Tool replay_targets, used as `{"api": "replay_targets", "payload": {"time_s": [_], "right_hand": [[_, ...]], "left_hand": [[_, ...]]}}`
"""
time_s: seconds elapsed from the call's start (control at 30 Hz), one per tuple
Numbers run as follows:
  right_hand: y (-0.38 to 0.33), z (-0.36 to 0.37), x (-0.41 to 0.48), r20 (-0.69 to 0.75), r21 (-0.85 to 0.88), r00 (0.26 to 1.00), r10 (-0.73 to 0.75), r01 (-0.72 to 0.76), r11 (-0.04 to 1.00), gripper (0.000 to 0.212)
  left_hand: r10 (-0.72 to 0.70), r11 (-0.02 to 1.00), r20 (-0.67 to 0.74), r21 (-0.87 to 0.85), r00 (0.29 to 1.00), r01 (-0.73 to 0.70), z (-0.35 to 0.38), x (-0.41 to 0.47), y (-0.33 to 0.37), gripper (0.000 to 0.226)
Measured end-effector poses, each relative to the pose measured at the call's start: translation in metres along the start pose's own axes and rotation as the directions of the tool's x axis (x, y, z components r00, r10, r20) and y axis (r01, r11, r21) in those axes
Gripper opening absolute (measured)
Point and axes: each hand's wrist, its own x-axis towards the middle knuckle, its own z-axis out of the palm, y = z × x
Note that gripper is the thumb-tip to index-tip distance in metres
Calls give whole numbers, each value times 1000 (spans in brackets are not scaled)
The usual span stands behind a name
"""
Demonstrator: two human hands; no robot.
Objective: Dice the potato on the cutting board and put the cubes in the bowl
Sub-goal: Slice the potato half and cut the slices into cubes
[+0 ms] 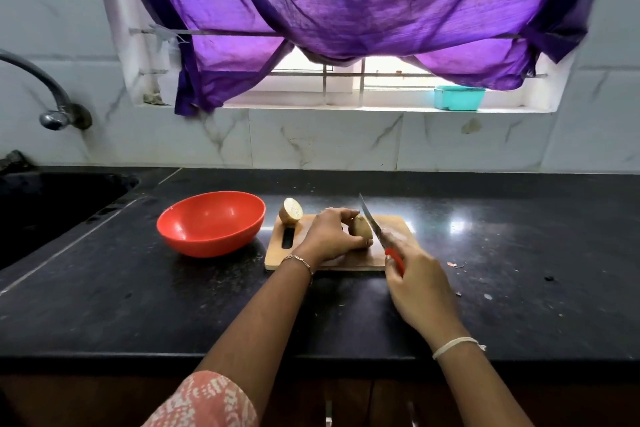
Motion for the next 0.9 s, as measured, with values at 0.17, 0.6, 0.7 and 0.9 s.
{"api": "replay_targets", "payload": {"time_s": [0.17,0.6,0.7,0.9], "right_hand": [[-2,4,-2,49,-174,998,-36,44,984,55],[-11,6,-11,110,-374,990,-84,119,920,61],[-15,7,-13,124,-425,990,-62,110,898,64],[-26,15,-15,113,-501,993,-37,89,861,65]], "left_hand": [[-45,991,-60,-132,997,37,4,-1,-9,56],[-53,980,-87,-197,995,35,9,1,-14,49],[-51,982,-96,-188,994,33,10,-1,-13,49],[-27,983,-89,-184,996,10,9,-1,-14,50]]}}
